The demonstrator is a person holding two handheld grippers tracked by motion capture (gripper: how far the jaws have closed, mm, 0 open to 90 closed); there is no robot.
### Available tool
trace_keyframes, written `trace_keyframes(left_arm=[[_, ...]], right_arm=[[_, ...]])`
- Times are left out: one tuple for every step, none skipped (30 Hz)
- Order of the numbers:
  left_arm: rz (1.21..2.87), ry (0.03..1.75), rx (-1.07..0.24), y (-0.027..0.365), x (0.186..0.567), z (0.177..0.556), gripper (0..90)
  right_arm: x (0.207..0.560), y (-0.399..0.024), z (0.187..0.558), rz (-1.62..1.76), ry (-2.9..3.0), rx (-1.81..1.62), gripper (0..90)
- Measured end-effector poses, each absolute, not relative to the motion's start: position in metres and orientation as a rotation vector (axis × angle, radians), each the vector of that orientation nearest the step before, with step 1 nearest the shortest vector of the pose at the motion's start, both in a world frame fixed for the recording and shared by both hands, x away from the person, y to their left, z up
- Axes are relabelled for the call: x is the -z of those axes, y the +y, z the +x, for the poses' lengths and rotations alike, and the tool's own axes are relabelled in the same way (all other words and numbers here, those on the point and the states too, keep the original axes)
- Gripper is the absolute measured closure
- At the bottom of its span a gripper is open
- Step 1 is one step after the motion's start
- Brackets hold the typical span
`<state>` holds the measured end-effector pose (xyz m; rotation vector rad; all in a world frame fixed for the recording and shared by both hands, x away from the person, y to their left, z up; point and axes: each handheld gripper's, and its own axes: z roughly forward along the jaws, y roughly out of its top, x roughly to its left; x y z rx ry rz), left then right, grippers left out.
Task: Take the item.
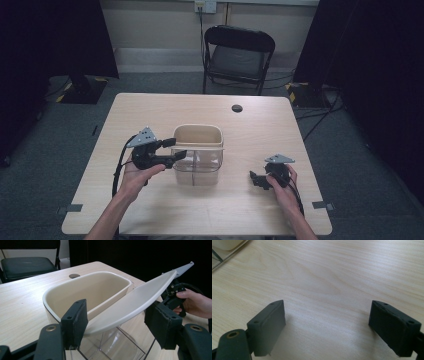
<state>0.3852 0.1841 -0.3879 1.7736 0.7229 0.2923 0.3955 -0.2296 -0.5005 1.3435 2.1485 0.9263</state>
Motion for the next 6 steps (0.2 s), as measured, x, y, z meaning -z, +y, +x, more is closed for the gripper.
trace_keyframes(left_arm=[[1.779,0.722,-0.295,0.1845,0.3877,0.3854,35.0],[1.773,0.724,-0.290,0.1841,0.3879,0.3853,35.0],[1.775,0.724,-0.289,0.1841,0.3879,0.3854,35.0],[1.775,0.724,-0.290,0.1840,0.3879,0.3854,35.0],[1.775,0.722,-0.291,0.1840,0.3878,0.3854,34.9],[1.775,0.722,-0.291,0.1840,0.3878,0.3854,34.5]], right_arm=[[0.5005,-0.2296,0.3955,1.344,2.148,-0.926,13.1],[0.5004,-0.2297,0.3955,1.343,2.149,-0.926,13.1],[0.5005,-0.2297,0.3955,1.343,2.149,-0.926,13.1],[0.5004,-0.2296,0.3955,1.346,2.149,-0.927,13.1],[0.5003,-0.2296,0.3955,1.348,2.149,-0.926,13.1],[0.5003,-0.2296,0.3955,1.348,2.149,-0.926,13.1]])
